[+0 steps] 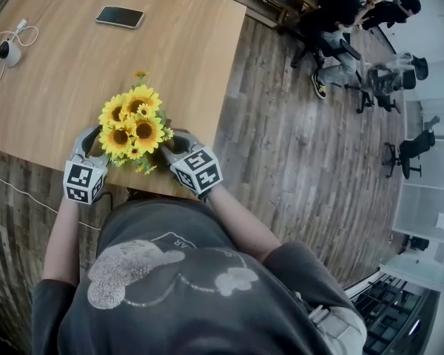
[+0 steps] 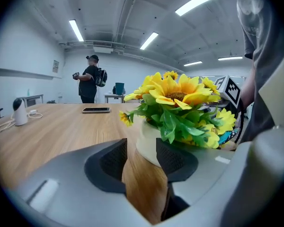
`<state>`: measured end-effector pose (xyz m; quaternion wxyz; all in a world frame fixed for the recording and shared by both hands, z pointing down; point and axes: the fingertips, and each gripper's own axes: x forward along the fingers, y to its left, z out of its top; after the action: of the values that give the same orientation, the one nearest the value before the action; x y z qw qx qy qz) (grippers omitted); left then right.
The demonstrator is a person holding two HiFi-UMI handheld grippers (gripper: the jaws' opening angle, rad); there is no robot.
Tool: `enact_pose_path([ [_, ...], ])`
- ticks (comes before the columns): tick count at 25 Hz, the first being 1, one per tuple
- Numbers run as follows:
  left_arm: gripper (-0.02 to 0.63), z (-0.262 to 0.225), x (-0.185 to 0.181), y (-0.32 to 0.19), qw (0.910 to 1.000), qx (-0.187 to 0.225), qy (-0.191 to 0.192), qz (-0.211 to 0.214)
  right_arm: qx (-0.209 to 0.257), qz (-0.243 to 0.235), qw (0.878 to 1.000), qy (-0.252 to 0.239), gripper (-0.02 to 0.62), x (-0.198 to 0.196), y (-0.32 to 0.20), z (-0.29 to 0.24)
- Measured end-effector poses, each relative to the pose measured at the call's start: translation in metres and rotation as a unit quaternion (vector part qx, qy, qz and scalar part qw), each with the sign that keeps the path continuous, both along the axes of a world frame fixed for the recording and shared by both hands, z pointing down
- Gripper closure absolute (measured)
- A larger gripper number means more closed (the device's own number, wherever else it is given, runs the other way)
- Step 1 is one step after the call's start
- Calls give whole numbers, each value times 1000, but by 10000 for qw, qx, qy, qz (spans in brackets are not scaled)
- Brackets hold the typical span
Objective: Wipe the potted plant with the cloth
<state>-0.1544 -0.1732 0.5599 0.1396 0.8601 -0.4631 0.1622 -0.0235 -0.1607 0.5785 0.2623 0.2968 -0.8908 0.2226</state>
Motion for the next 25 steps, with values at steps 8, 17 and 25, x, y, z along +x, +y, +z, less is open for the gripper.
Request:
enact_pose_path([
  [8, 408, 2, 3, 7, 9999, -26, 54, -86, 8, -717, 9974, 17, 525, -14, 31, -9],
  [17, 387, -1, 2, 10, 9993, -71, 182, -332, -124, -1988, 9799, -116, 525, -47, 73, -15],
  [25, 298, -2, -13, 26, 9930, -141, 636, -986, -166, -1132, 9927, -373, 525, 18, 34, -19],
])
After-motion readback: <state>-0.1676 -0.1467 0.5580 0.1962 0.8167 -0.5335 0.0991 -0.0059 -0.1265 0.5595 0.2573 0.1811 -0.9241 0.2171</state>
